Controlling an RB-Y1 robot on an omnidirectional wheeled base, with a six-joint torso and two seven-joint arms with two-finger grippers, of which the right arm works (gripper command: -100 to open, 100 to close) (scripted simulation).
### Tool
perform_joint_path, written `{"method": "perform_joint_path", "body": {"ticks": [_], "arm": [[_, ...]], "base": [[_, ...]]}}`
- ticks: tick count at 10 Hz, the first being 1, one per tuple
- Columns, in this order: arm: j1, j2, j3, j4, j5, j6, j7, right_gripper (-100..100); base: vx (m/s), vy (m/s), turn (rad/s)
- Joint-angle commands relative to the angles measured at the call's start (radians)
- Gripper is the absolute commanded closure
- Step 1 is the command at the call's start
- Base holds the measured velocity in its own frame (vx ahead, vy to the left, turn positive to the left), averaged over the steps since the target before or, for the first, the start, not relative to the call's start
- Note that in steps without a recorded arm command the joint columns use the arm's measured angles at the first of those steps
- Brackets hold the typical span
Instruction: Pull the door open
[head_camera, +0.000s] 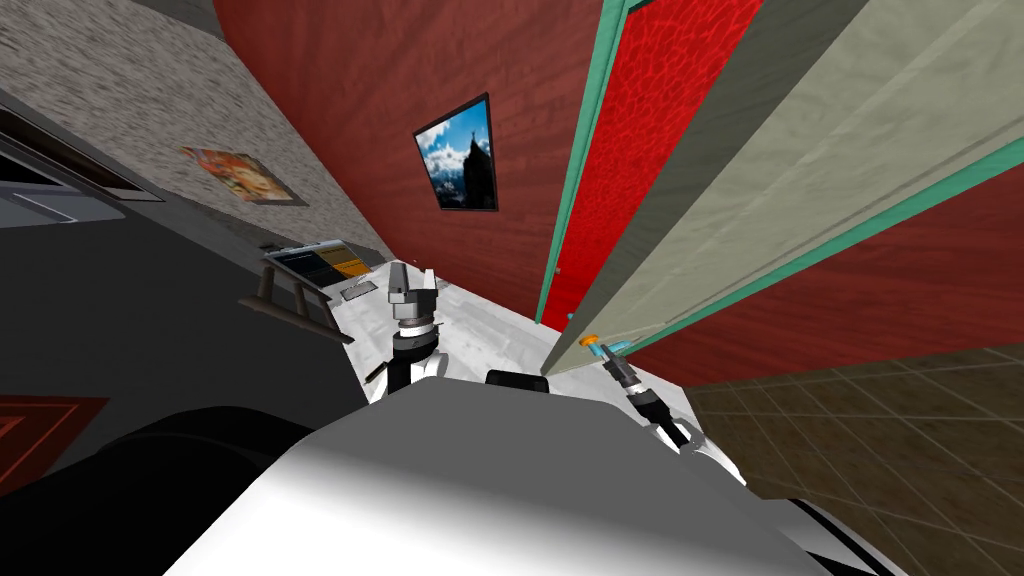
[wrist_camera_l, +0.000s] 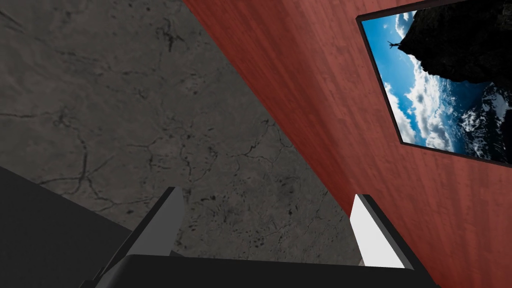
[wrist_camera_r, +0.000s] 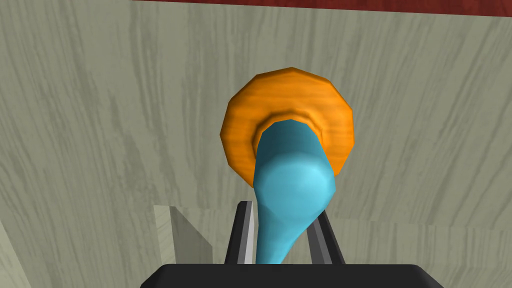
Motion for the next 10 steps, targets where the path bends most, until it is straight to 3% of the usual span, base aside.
{"method": "perform_joint_path", "body": {"ticks": [1, 3, 4, 5, 7, 10], "arm": [[0.02, -0.014, 0.013, -0.016, 0.01, -0.033, -0.004, 100], [0.035, -0.024, 0.027, -0.023, 0.02, -0.062, -0.008, 100], [0.017, -0.019, 0.023, -0.006, 0.018, -0.057, -0.008, 100], [0.018, -0.021, 0.031, 0.004, 0.024, -0.082, -0.007, 100], [0.021, -0.024, 0.036, 0.009, 0.028, -0.096, -0.006, 100], [0.032, -0.031, 0.051, 0.022, 0.041, -0.141, -0.003, 100]], "base": [[-0.052, -0.124, -0.024], [-0.1, -0.062, 0.054], [-0.036, -0.02, 0.018], [0.017, 0.036, -0.126], [0.035, 0.044, -0.125], [-0.015, 0.007, -0.069]]}}
